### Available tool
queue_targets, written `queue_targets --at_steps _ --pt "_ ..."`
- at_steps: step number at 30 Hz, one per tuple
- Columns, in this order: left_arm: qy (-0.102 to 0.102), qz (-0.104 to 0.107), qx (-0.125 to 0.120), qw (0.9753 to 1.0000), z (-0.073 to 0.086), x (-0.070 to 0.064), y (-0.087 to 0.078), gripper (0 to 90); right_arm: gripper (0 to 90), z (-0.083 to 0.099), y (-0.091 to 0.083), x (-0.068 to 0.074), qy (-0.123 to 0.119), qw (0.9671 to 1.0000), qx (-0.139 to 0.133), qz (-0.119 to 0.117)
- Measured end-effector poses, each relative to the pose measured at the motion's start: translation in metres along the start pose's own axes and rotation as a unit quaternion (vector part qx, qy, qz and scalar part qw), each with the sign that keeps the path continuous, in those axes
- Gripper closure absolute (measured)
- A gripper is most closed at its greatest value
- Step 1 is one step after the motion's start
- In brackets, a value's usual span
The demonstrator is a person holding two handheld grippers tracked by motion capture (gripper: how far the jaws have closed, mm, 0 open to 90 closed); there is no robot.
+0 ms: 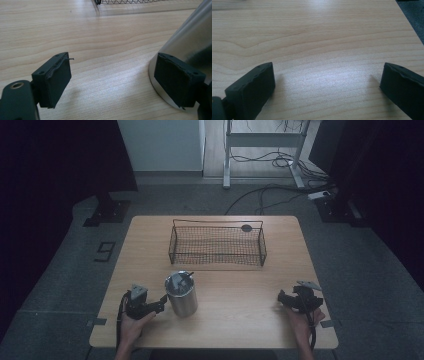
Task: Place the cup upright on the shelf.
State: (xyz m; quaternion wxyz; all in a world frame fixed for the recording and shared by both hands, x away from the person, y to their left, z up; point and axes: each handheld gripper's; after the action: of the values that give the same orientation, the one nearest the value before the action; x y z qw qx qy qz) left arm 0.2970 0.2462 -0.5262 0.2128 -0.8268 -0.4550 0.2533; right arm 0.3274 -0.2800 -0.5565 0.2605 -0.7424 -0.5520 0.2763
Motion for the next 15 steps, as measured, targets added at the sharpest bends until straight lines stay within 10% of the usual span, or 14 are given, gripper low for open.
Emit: queue_targets --at_steps 15 --pt "0.002 0.0 -0.009 1.0 -0.0015 0.0021 -0.0043 13.3 0.6 0.0007 -0.0006 -0.0013 0.004 1.0 -0.002 0.002"
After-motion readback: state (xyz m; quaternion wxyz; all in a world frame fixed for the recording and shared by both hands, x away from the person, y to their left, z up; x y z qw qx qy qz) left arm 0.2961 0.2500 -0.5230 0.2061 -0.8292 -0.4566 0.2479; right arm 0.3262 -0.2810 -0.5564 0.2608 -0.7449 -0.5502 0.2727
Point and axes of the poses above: each handheld gripper's, and its own axes: y roughly forward along the jaws, z roughly out of its underside, x roughly to its left, and after that the axes turned 11 degrees about z, right-handed
